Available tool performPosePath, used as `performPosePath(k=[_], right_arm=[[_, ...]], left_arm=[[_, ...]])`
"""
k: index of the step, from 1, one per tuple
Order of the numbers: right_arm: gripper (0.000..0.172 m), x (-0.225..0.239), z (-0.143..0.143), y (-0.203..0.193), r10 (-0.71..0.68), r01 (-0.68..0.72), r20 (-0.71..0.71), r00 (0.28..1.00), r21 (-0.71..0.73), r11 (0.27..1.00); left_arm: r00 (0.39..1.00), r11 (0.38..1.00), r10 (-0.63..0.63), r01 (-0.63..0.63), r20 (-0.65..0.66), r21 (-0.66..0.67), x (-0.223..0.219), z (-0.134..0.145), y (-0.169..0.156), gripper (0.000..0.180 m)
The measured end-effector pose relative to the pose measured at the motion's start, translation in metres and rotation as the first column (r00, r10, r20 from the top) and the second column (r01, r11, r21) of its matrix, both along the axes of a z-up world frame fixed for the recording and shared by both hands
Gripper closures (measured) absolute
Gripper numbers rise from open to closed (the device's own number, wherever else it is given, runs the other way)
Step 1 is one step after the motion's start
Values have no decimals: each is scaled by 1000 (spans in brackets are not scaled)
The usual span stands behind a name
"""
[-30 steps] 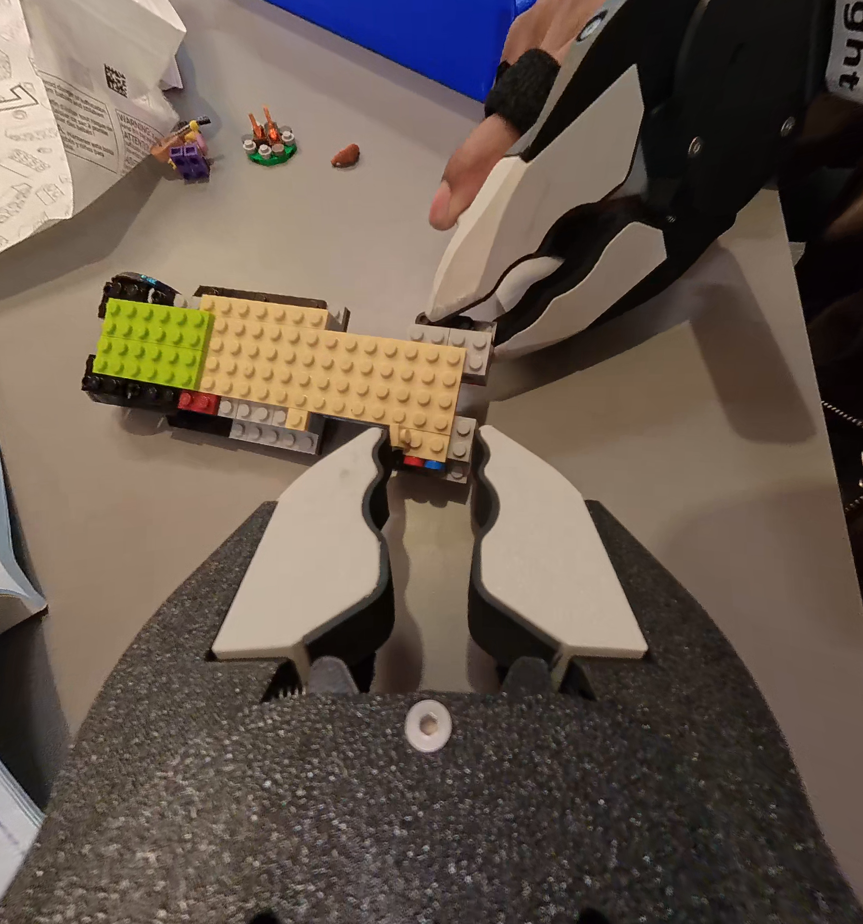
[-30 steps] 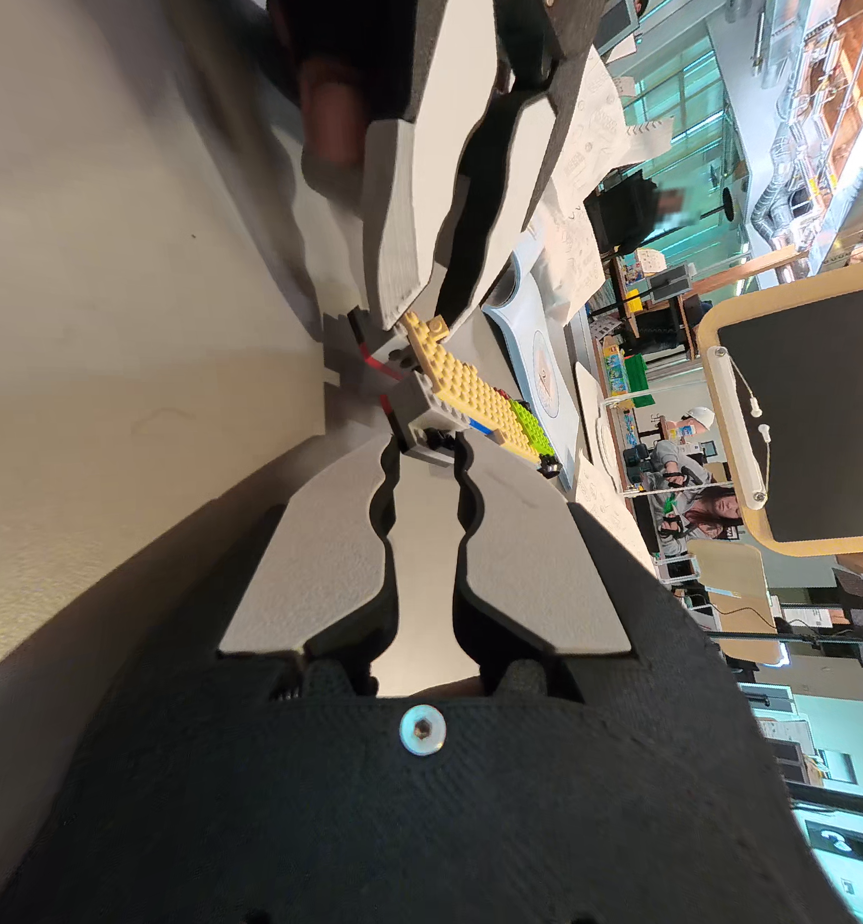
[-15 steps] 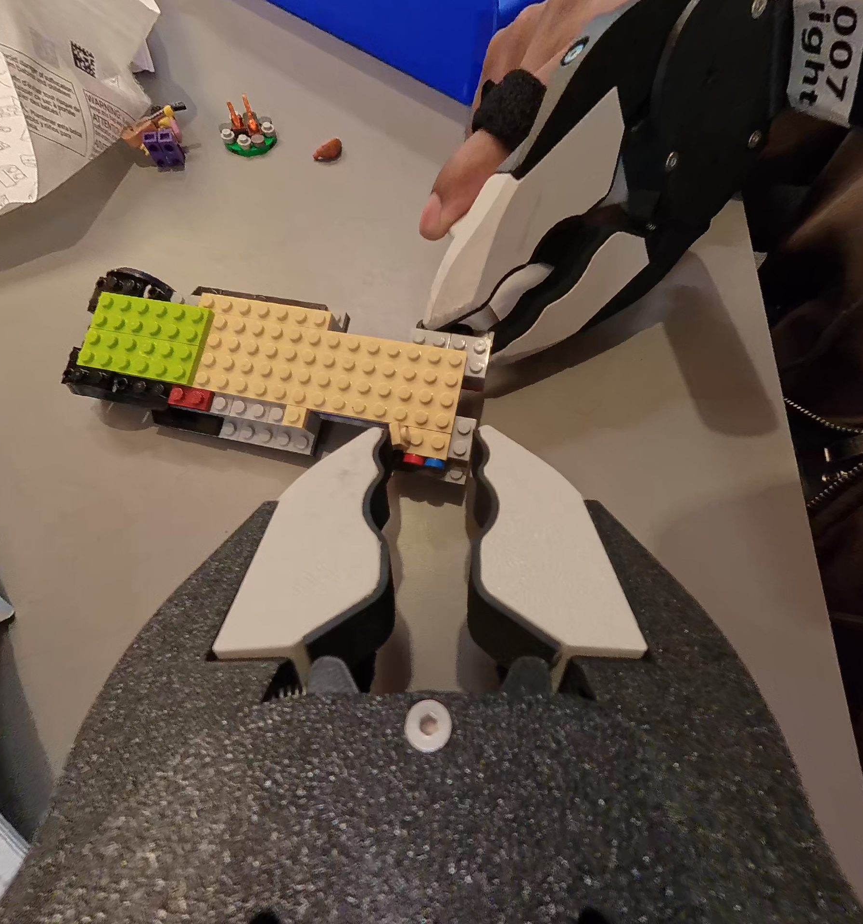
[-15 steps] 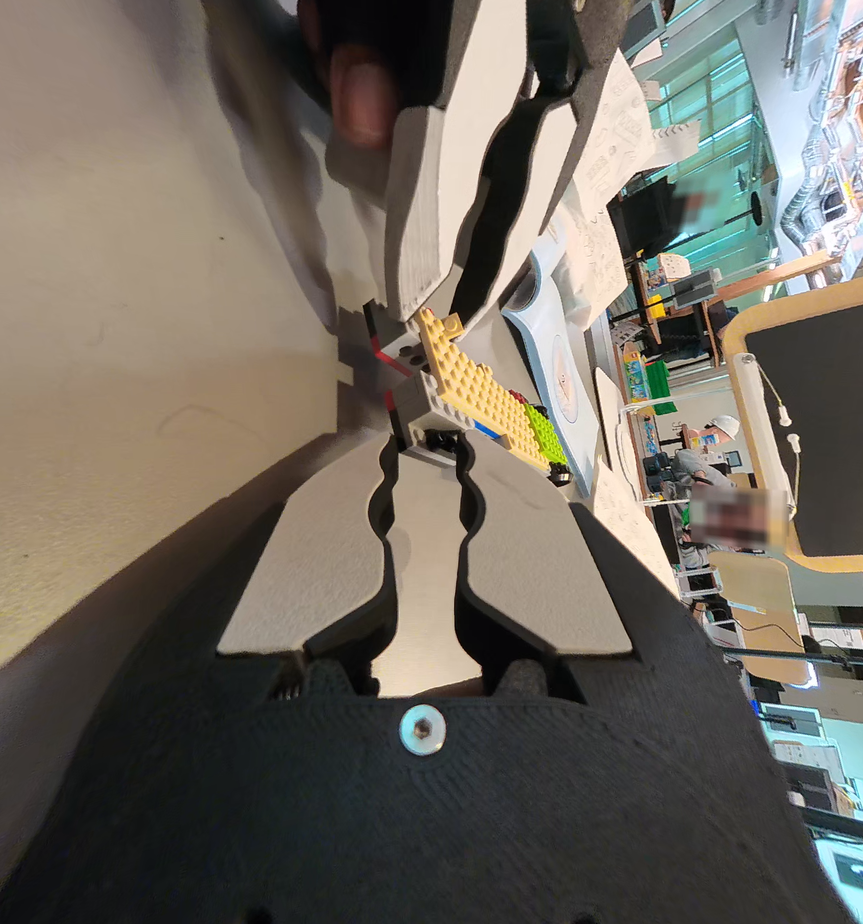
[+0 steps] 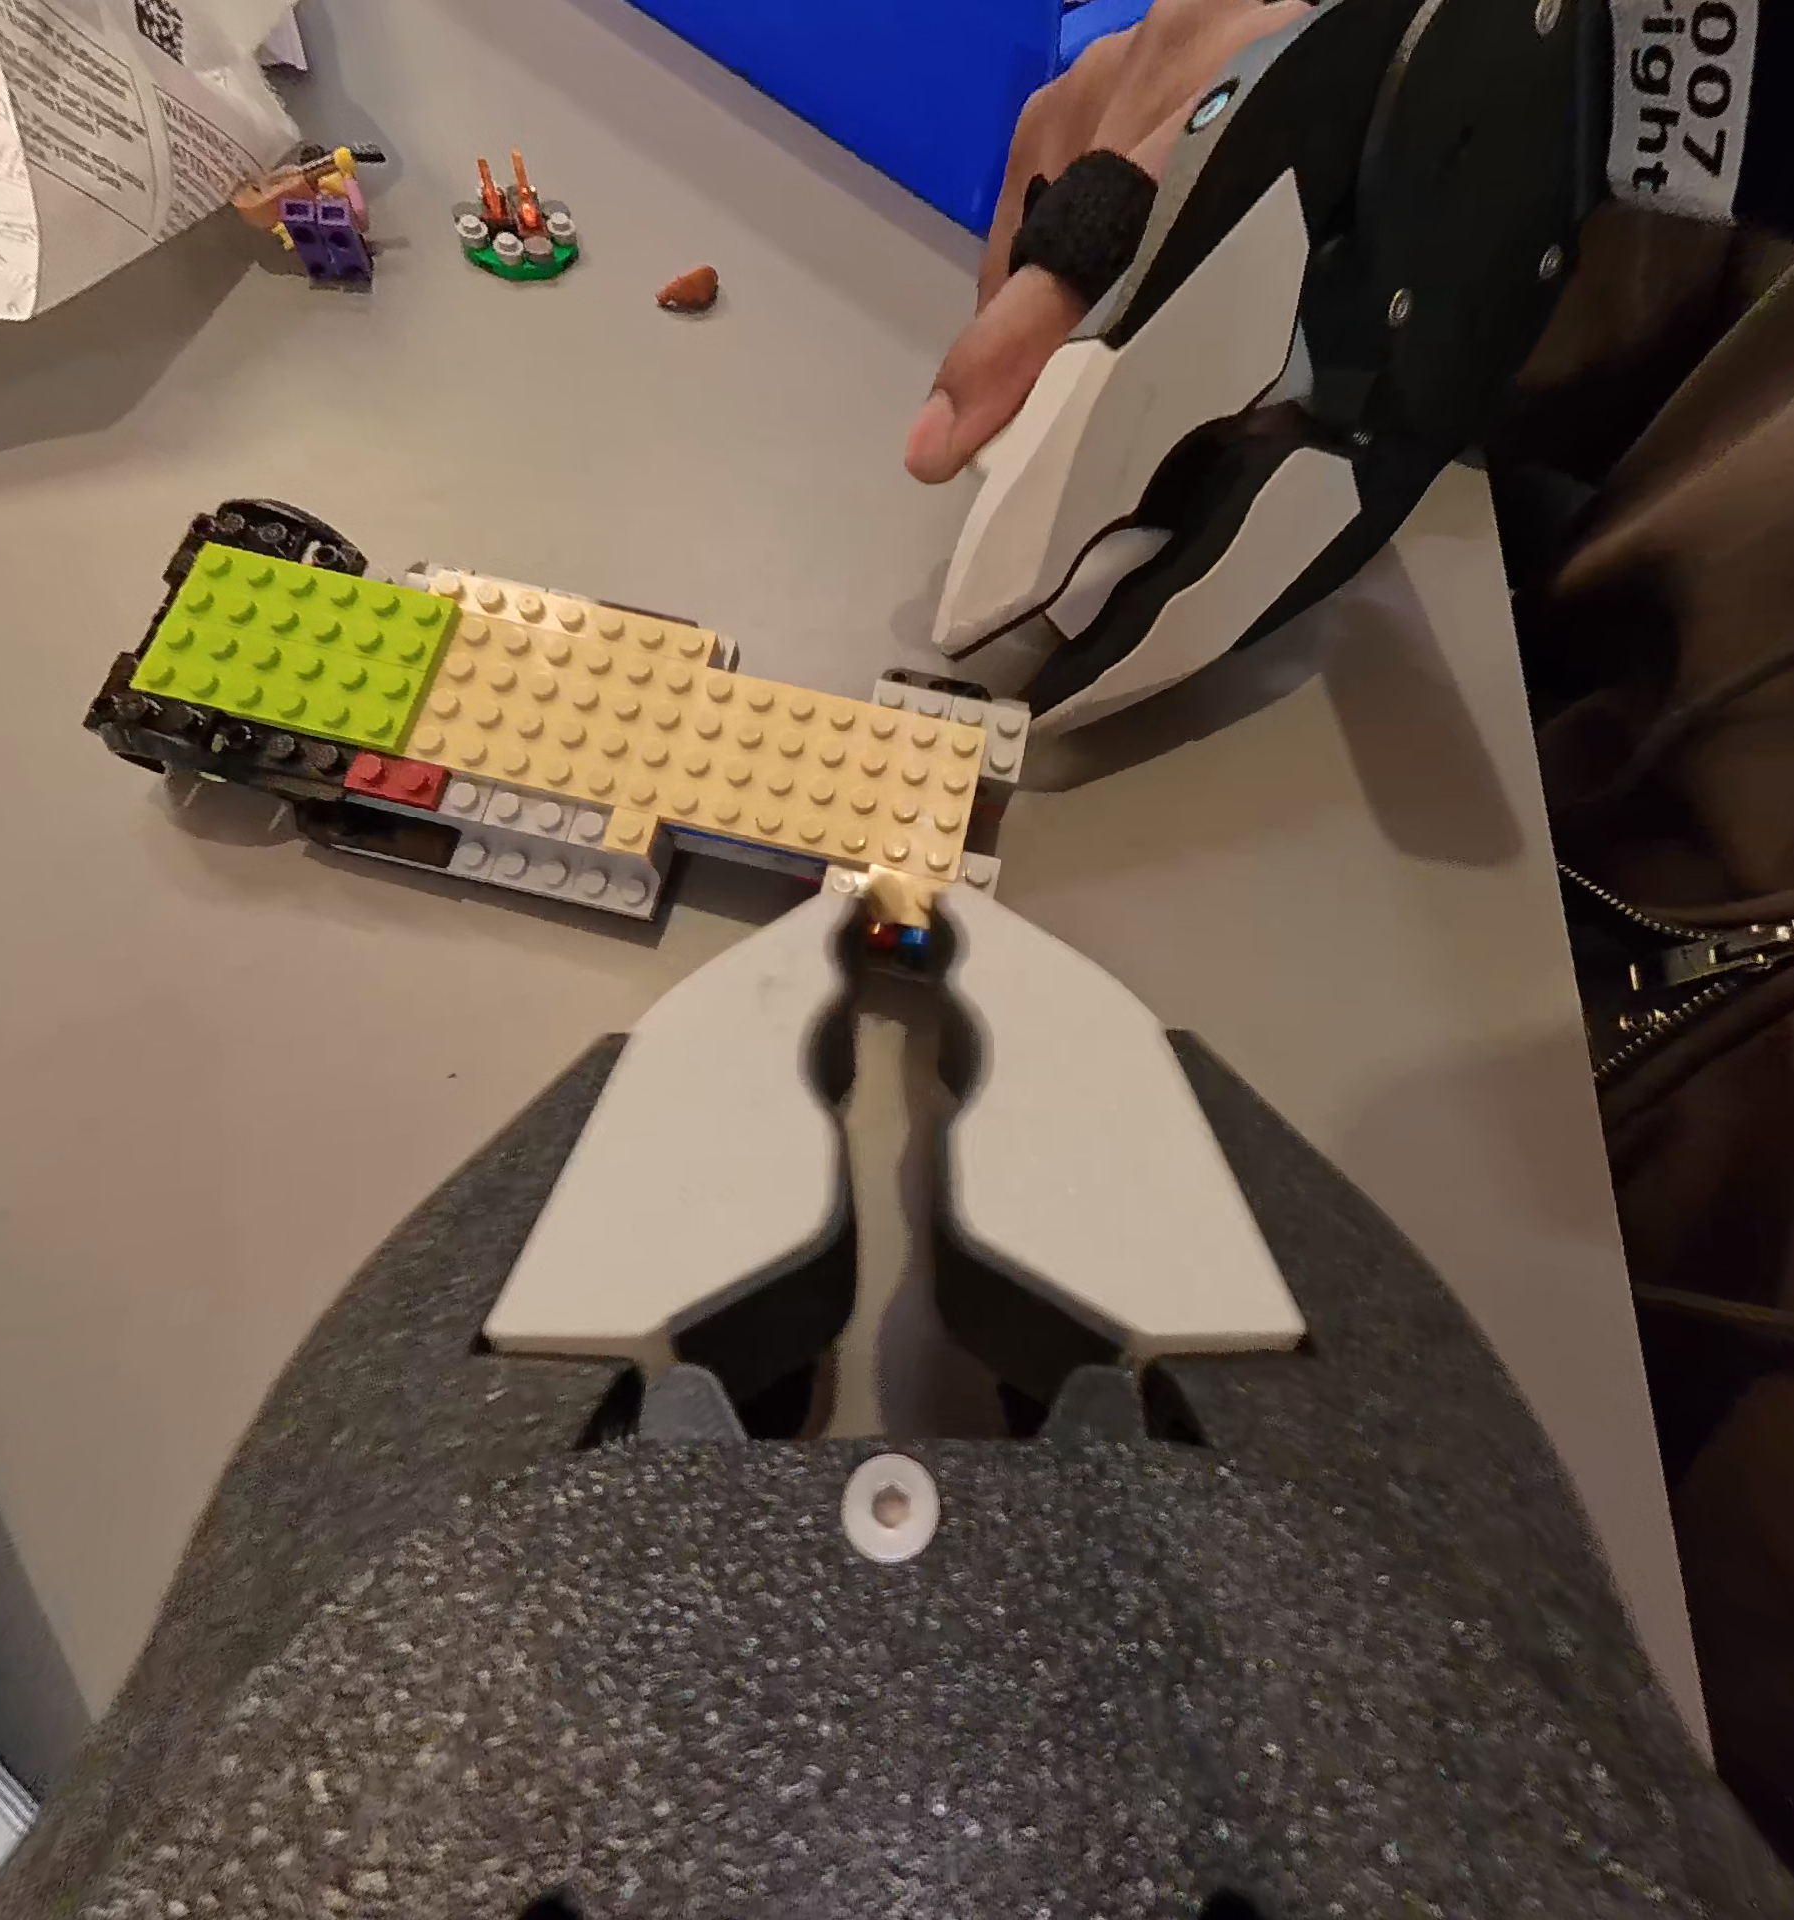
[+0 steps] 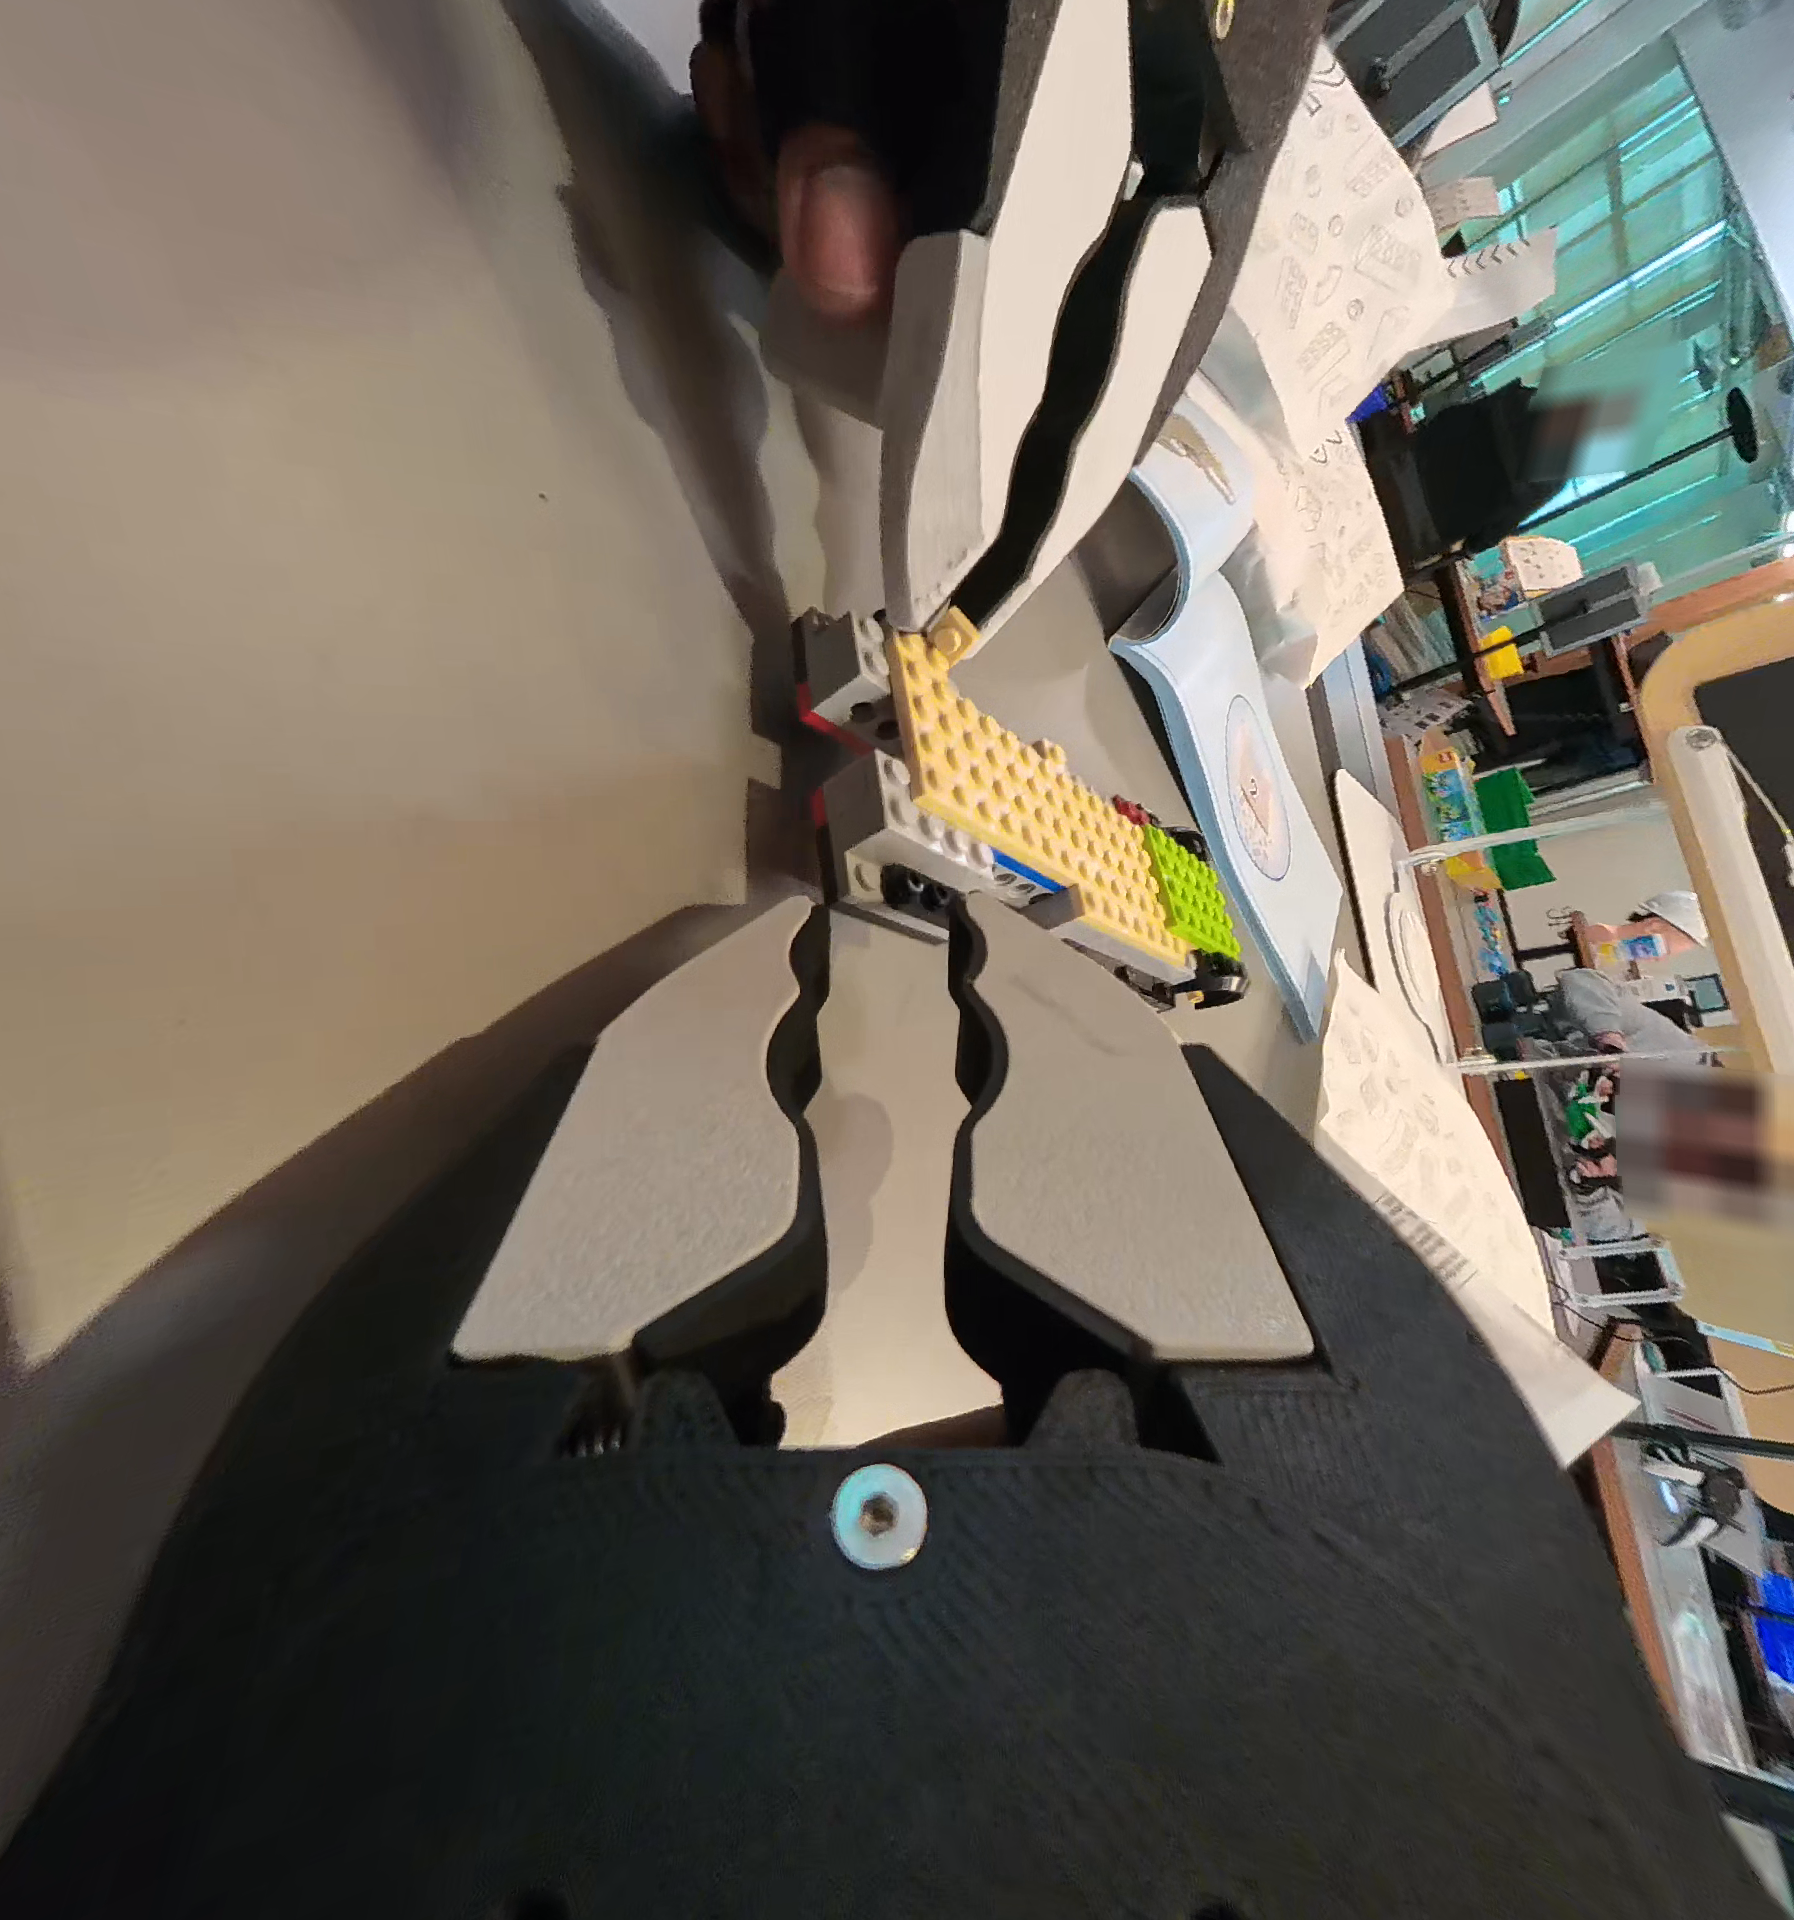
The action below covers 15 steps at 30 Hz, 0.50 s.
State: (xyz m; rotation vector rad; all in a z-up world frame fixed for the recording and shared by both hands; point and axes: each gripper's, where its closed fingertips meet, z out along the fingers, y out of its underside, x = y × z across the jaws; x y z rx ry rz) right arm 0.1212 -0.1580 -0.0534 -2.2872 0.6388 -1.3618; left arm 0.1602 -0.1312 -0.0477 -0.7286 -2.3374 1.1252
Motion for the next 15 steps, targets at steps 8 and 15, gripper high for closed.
performPosePath(k=[8, 15], right_arm=[[146, -11, 1, -3, -2, 2, -18, 1000, 43, 999], [146, -9, 33, 7, -47, 39, 138, 989, 60, 997]], left_arm=[[1000, 1000, -5, 5, 11, -5, -2, 0, 1, 178], [980, 997, -43, 29, -193, -75, -24, 33, 3, 178]])
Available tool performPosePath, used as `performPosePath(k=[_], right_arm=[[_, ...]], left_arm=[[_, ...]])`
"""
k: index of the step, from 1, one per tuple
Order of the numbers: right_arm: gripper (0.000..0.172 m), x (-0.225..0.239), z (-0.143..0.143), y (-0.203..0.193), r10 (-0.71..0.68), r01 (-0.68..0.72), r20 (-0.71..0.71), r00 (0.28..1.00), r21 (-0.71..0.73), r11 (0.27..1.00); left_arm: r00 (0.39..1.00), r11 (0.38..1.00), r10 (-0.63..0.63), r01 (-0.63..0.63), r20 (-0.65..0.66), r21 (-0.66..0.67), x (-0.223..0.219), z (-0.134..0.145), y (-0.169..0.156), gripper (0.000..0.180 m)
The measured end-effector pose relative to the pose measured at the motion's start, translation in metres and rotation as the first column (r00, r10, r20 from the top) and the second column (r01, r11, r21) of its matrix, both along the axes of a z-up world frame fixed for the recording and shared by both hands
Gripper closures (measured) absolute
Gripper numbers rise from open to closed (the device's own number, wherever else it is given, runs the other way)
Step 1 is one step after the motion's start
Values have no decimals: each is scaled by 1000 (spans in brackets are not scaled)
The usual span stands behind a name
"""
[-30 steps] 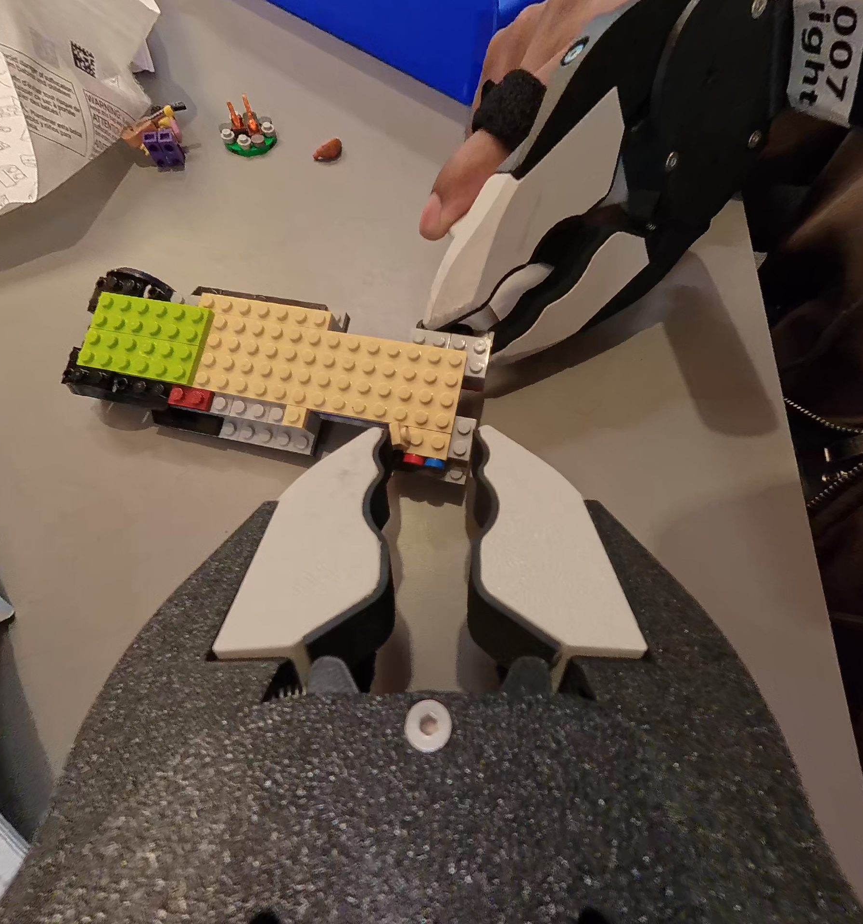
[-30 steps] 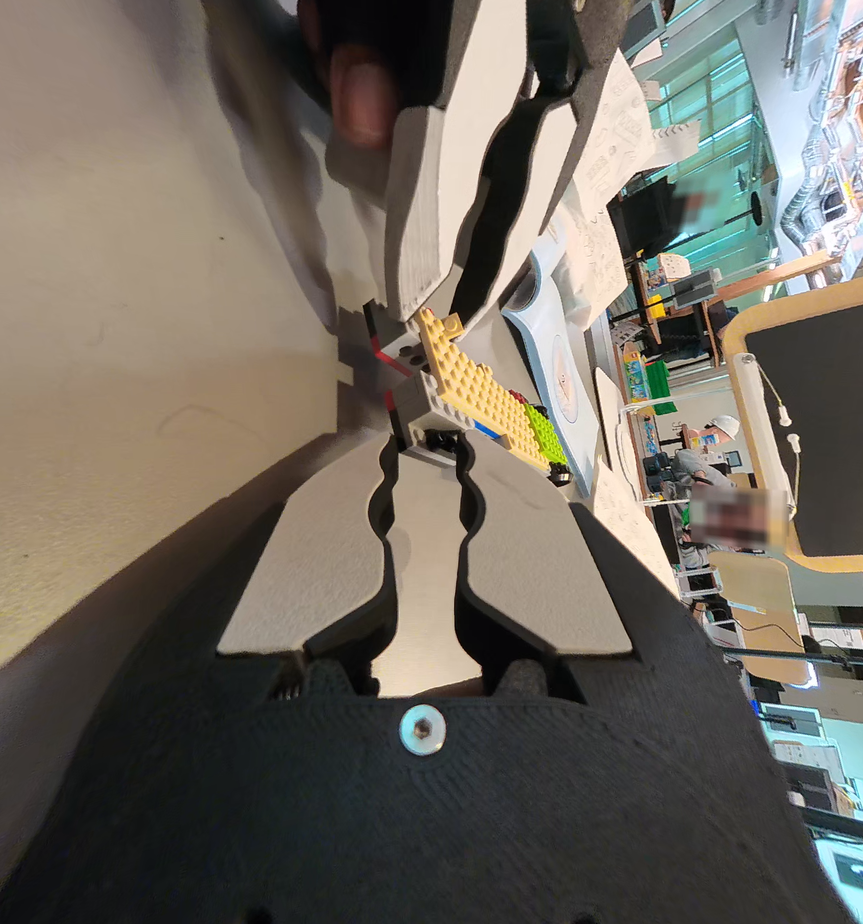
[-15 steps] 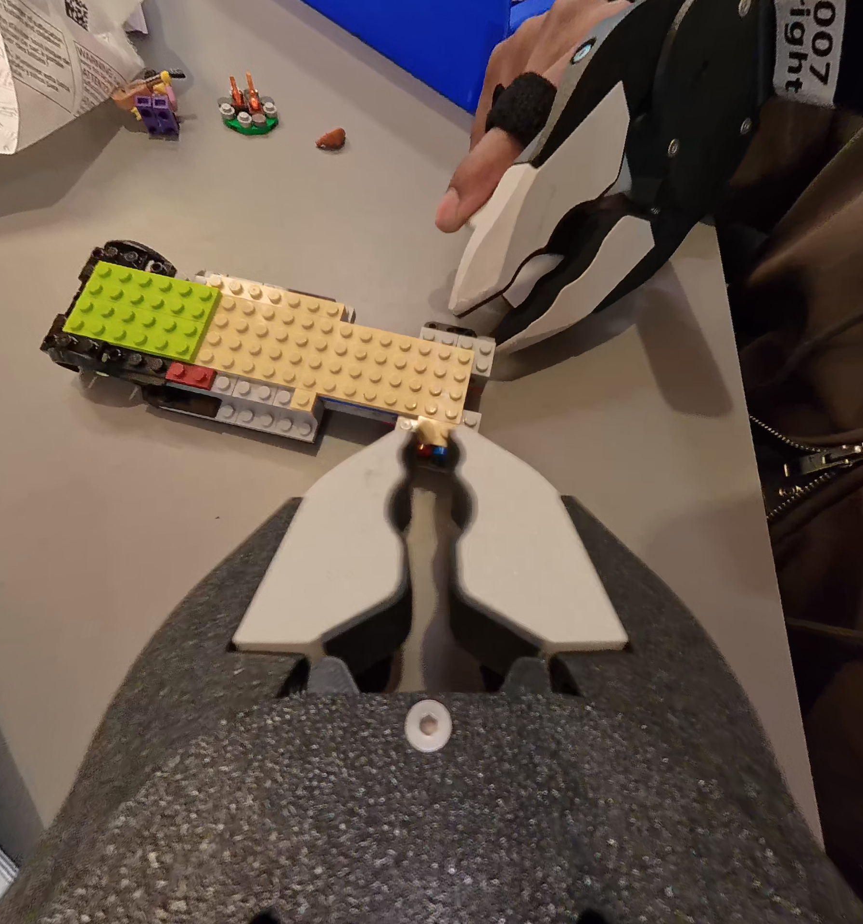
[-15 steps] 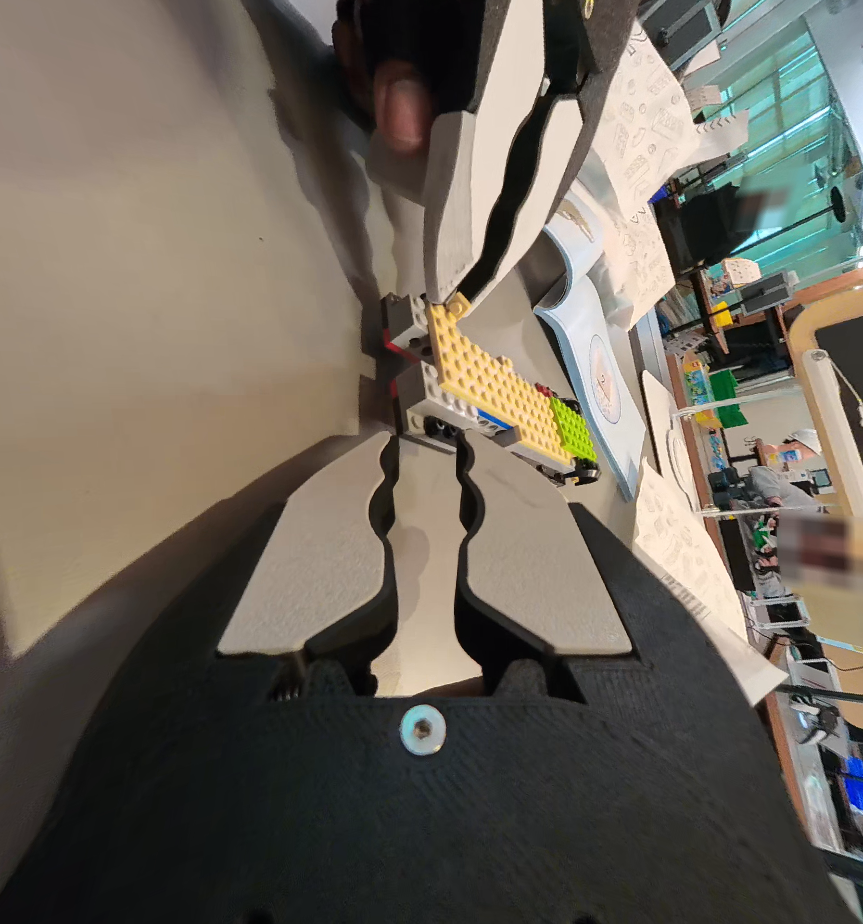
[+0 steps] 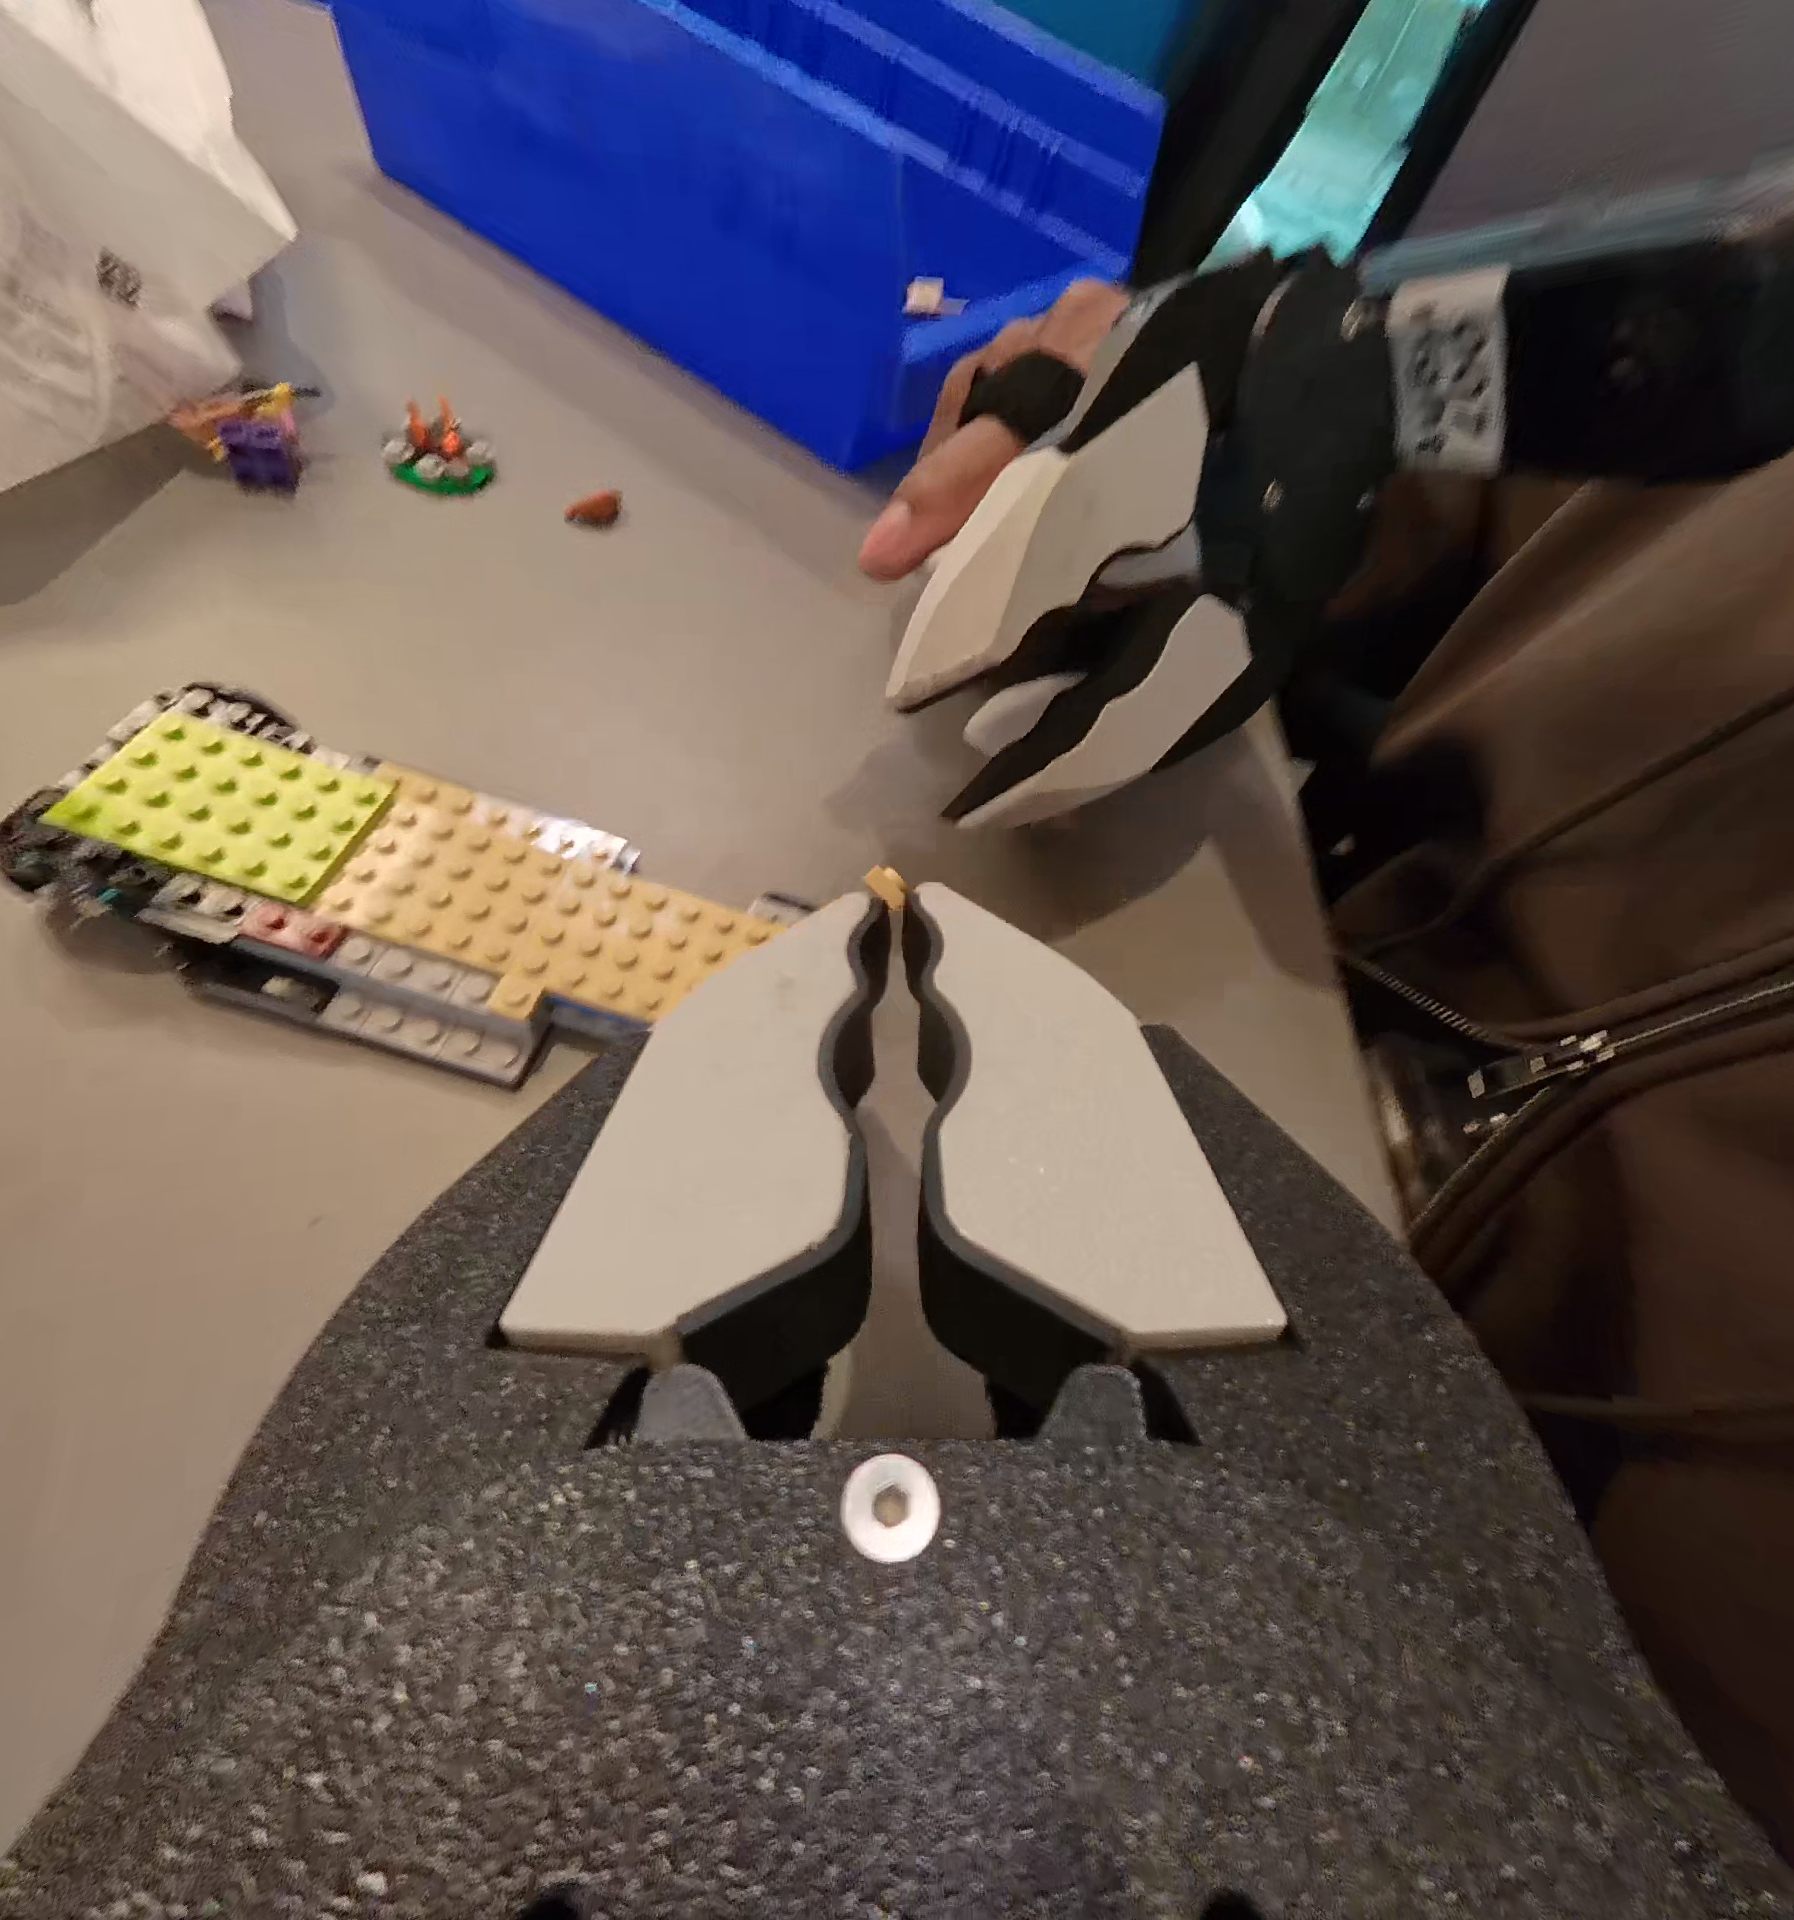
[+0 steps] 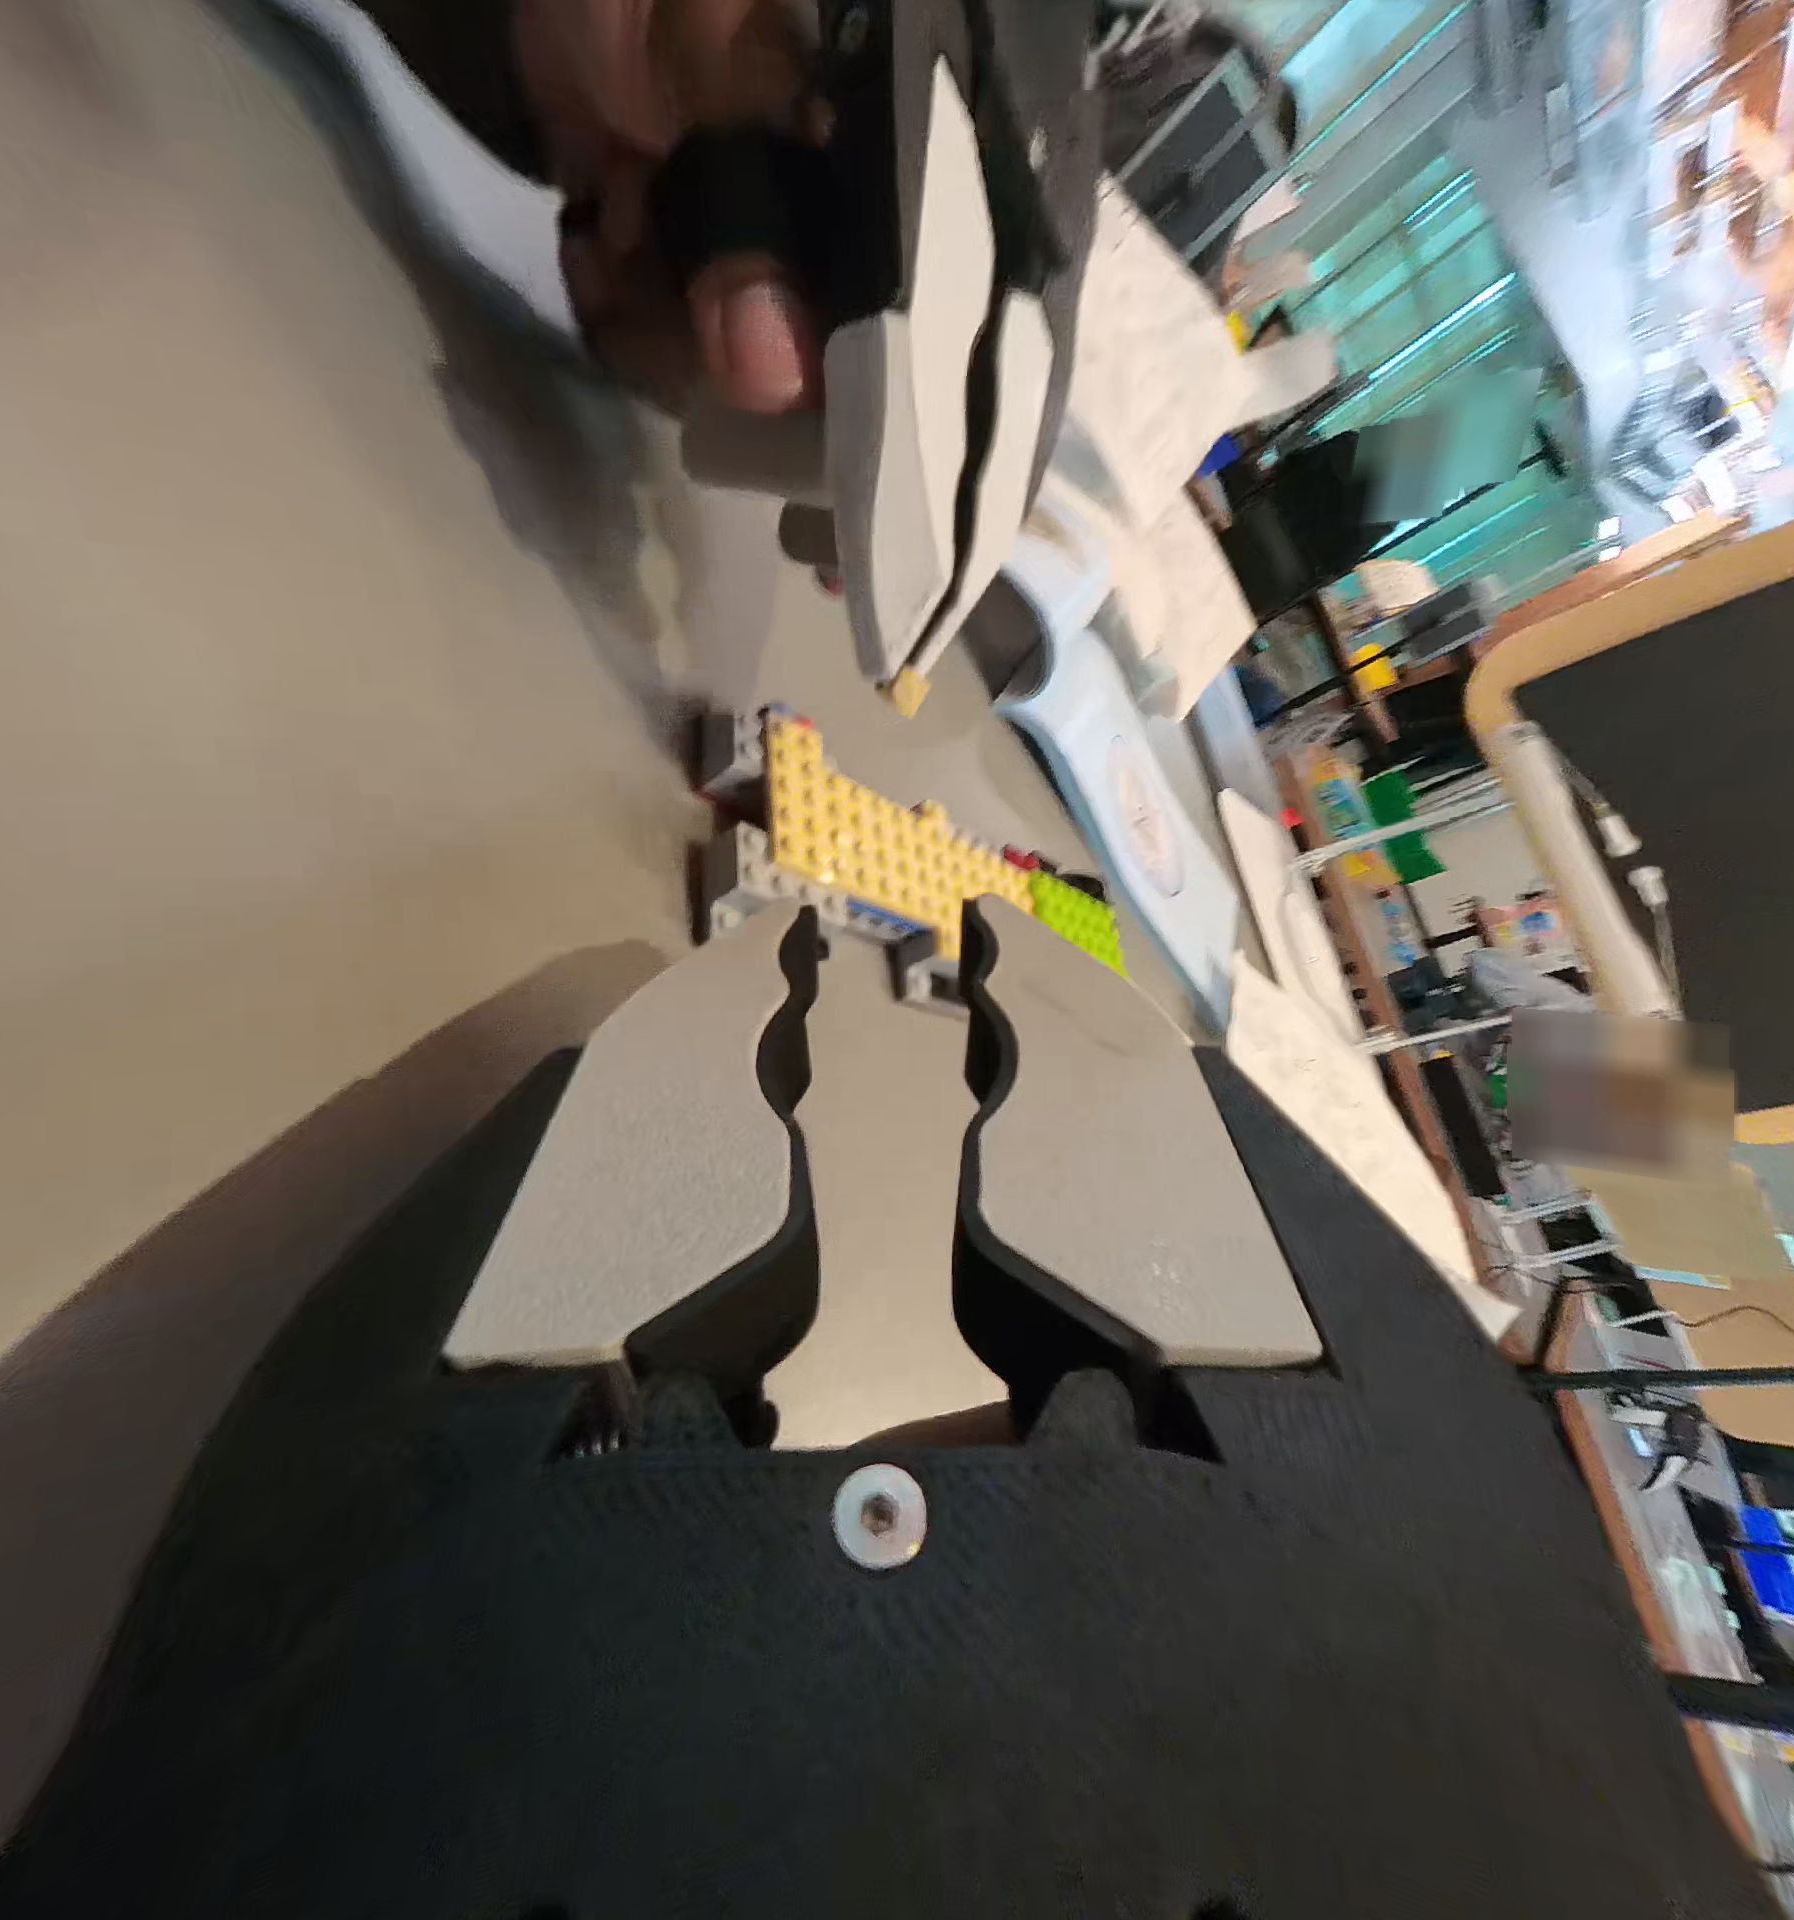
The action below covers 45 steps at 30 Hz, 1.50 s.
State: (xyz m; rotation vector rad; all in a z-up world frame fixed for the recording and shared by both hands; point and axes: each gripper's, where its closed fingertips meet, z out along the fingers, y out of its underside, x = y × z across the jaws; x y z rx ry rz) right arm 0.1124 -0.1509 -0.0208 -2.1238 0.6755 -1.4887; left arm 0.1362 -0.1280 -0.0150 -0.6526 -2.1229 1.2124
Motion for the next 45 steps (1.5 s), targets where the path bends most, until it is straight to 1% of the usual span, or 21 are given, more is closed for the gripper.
performPosePath(k=[2, 5, 7, 11, 16, 18, 21, 23, 25, 27, 30, 33, 34, 37, 39, 40, 42, 45], right_arm=[[146, 3, 8, 10, 13, -13, 41, 999, 3, 1000], [146, 7, 15, 22, 23, -22, 85, 996, -12, 1000], [149, 7, 19, 28, 36, -36, 101, 994, -5, 999], [160, 4, 21, 36, 51, -52, 107, 993, 4, 999], [161, 0, 20, 39, 44, -45, 100, 994, 10, 999], [161, 0, 19, 38, 22, -23, 94, 995, 13, 1000], [161, -3, 19, 28, -41, 40, 98, 994, 18, 999], [161, -8, 22, 17, -91, 87, 97, 991, 44, 995], [161, -18, 29, 1, -165, 161, 103, 981, 44, 986], [161, -35, 40, -25, -258, 256, 103, 961, 31, 966], [161, -73, 60, -82, -439, 440, 104, 892, 15, 898], [161, -120, 73, -145, -628, 627, 62, 776, 29, 778], [161, -135, 71, -165, -684, 683, 25, 729, 41, 729], [161, -173, 54, -213, -809, 818, -123, 574, 69, 571], [158, -188, 37, -233, -848, 875, -223, 481, 61, 481], [153, -193, 30, -239, -855, 891, -258, 449, 58, 450], [147, -193, 23, -242, -855, 901, -295, 426, 55, 430], [147, -182, 27, -234, -844, 887, -281, 456, 62, 458]], left_arm=[[996, 999, -35, 35, -81, -6, -13, 10, 2, 178], [988, 997, -80, 79, -130, -8, -28, 16, 7, 178], [987, 995, -98, 98, -124, -2, -34, 15, 10, 178], [985, 992, -121, 123, -123, 2, -40, 15, 16, 178], [986, 992, -123, 125, -116, 17, -44, 14, 19, 178], [991, 995, -100, 102, -92, 17, -43, 12, 18, 178], [999, 999, -33, 33, -28, 2, -33, 11, 14, 180], [1000, 1000, -12, 12, -21, -16, -27, 14, 13, 180], [1000, 1000, 26, -26, 0, -12, -16, 13, 11, 173], [995, 997, 78, -78, 62, 7, 1, 4, 7, 164], [982, 991, 111, -122, 154, 61, 20, -15, 4, 150], [968, 985, 113, -138, 223, 100, 30, -32, 1, 137], [967, 985, 106, -135, 234, 112, 31, -36, 0, 133], [962, 983, 68, -110, 263, 149, 28, -48, -1, 130], [952, 981, 40, -95, 303, 168, 25, -54, -1, 129], [946, 982, 32, -91, 322, 168, 24, -56, -1, 128], [937, 982, 23, -86, 348, 167, 23, -59, -1, 128], [934, 983, 25, -89, 355, 163, 22, -59, -3, 129]])
